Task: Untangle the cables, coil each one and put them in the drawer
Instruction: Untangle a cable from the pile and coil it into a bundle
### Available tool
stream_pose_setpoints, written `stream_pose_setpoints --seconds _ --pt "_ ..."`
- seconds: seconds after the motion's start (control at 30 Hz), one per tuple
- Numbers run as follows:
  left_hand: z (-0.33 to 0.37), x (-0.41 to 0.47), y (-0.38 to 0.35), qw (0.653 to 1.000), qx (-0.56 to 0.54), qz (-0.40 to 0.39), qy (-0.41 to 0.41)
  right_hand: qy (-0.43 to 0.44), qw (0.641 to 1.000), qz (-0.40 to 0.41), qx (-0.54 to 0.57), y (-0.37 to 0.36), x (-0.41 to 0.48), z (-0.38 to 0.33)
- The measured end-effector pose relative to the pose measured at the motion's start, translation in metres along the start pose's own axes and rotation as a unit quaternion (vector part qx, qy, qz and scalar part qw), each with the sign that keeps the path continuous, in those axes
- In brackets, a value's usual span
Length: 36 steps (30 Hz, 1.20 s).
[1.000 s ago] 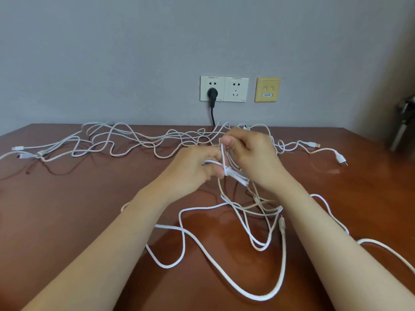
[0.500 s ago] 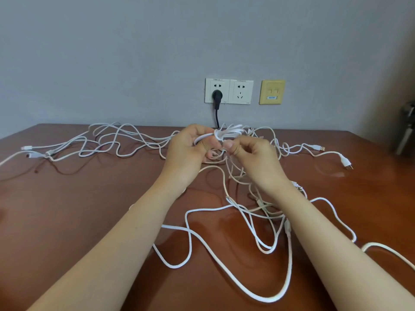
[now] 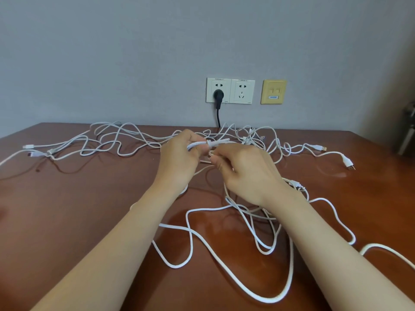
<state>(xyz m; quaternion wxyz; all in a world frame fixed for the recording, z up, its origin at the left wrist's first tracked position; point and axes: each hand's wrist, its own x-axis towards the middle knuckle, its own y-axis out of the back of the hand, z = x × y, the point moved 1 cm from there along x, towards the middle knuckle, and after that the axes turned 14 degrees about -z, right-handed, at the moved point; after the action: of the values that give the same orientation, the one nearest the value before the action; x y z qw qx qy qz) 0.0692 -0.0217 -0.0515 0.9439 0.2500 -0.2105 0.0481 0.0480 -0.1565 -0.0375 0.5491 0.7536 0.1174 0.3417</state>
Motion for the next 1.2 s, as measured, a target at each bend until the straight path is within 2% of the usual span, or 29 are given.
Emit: stream_pose_setpoints --seconds 0.23,0.33,0.47,0.6,0.77,0.9,1.07,1.13,1.2 --pt "0.007 -0.002 -0.008 0.987 0.110 -0.104 -0.059 -0.043 0.995 0.057 0.071 -0.001 0.004 0.018" --pt "0.008 -0.003 -0.011 0.984 0.095 -0.134 -0.066 -0.059 0.986 0.090 0.124 0.001 0.006 0.026" --pt "0.003 0.000 -0.010 0.986 0.010 -0.160 -0.049 -0.089 0.968 0.082 0.218 0.004 0.008 0.027" --pt "0.001 0.000 -0.011 0.979 -0.036 -0.196 -0.046 -0.118 0.927 0.070 0.349 0.010 0.008 0.031" --pt "0.003 -0.002 -0.013 0.973 -0.103 -0.202 -0.048 -0.177 0.830 0.017 0.529 0.009 0.005 0.038" --pt "0.005 -0.002 -0.013 0.974 -0.135 -0.179 -0.039 -0.191 0.806 -0.018 0.560 -0.006 0.008 0.043" --pt "0.001 0.001 -0.012 0.984 -0.150 -0.096 -0.016 -0.164 0.832 -0.026 0.529 -0.015 0.010 0.037" --pt "-0.002 0.003 -0.011 0.989 -0.138 -0.058 -0.008 -0.151 0.882 0.000 0.445 -0.016 0.012 0.031" --pt "-0.003 0.004 -0.011 0.991 -0.130 -0.030 0.003 -0.135 0.949 0.008 0.283 -0.016 0.013 0.024"
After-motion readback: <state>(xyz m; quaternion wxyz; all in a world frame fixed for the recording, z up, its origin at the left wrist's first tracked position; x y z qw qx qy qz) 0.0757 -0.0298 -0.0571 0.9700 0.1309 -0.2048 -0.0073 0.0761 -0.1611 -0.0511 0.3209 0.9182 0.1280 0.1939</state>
